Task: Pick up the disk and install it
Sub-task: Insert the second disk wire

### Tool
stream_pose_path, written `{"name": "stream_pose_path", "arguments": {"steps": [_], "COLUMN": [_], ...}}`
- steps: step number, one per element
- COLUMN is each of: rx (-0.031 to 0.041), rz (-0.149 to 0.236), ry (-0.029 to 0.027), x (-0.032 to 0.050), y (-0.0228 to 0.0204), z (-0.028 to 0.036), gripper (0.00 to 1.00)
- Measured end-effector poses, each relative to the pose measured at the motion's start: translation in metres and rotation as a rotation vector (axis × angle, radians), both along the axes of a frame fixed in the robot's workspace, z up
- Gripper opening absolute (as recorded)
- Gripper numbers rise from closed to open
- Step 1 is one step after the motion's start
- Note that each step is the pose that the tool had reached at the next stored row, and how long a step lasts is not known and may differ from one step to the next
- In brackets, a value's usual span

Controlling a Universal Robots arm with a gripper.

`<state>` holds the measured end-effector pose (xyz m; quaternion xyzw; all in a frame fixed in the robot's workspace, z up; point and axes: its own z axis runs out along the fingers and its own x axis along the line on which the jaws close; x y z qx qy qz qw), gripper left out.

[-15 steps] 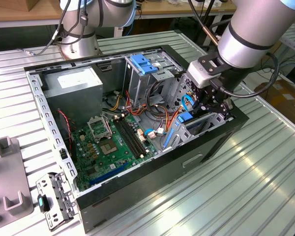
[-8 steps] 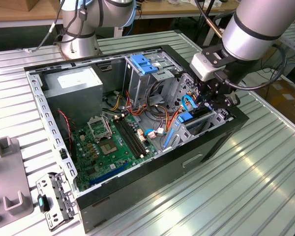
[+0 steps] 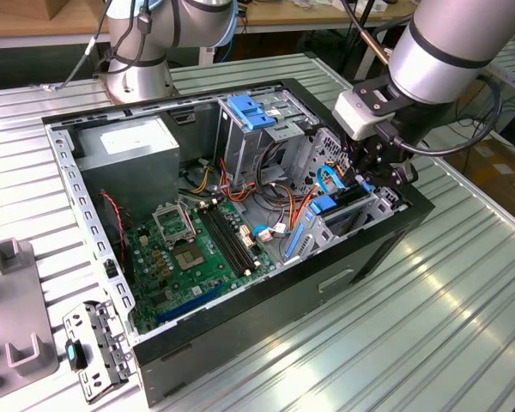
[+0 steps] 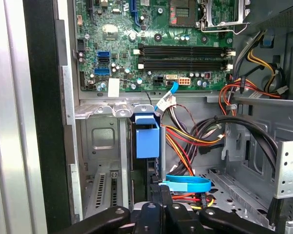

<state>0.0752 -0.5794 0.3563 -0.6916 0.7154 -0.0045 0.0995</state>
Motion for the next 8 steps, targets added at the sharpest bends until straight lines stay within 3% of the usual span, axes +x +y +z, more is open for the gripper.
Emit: {"name": "stream_pose_path", "arguments": {"steps": [8], "rx": [0.0], "rz": [0.0], "ry": [-0.0006], "x": [0.0], "y": [0.0], "z": [0.0], "gripper": [0.11]}}
